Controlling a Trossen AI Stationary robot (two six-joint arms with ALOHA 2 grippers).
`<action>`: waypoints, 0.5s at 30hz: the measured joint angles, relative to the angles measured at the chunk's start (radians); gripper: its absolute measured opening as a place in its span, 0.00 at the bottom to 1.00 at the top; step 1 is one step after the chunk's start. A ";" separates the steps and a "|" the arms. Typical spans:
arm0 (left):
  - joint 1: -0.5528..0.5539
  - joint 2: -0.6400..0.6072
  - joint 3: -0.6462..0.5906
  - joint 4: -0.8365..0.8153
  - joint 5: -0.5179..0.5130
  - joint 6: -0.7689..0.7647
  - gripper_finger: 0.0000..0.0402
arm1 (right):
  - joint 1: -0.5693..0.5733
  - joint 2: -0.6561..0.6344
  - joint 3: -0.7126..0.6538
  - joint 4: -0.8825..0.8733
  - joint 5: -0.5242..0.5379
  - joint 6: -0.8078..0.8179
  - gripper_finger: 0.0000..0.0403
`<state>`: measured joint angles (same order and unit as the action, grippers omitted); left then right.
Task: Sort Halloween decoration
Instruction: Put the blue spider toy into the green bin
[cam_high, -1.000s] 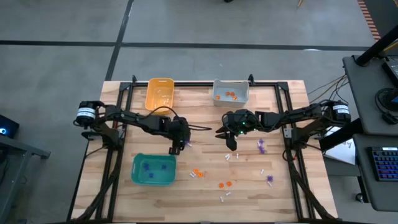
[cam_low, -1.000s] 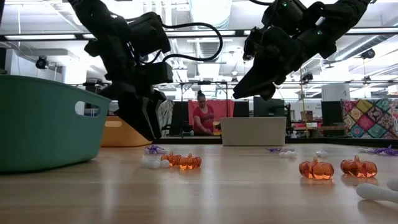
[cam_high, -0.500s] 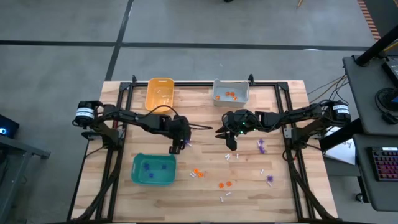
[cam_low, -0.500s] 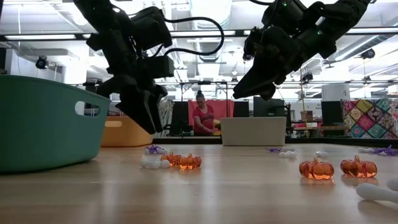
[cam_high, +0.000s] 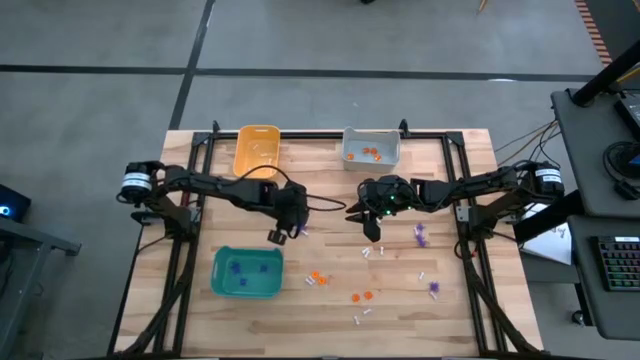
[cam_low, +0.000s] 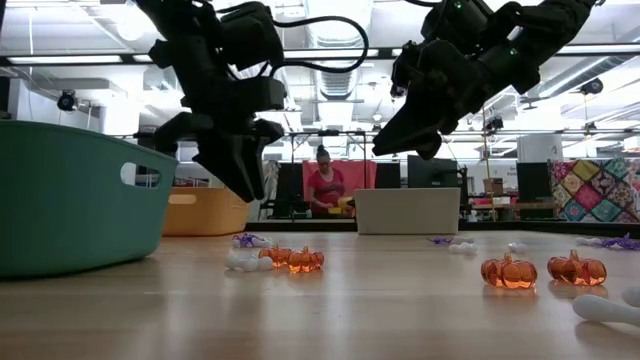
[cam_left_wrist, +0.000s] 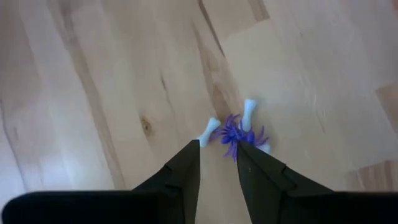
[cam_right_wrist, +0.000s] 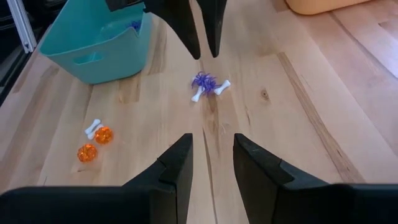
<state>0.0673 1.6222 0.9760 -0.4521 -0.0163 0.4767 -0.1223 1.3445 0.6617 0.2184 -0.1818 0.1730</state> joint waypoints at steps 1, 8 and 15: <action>0.000 0.002 0.000 -0.003 0.000 0.012 0.21 | 0.000 0.000 0.000 0.000 0.000 0.000 0.25; 0.003 0.047 0.046 -0.028 0.024 0.120 0.21 | 0.000 -0.001 0.000 0.004 0.030 0.001 0.25; 0.016 0.110 0.047 -0.045 0.061 0.234 0.21 | 0.000 -0.001 -0.002 0.004 0.036 0.002 0.25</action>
<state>0.0833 1.7324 1.0230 -0.4976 0.0444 0.7108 -0.1226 1.3437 0.6601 0.2222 -0.1455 0.1754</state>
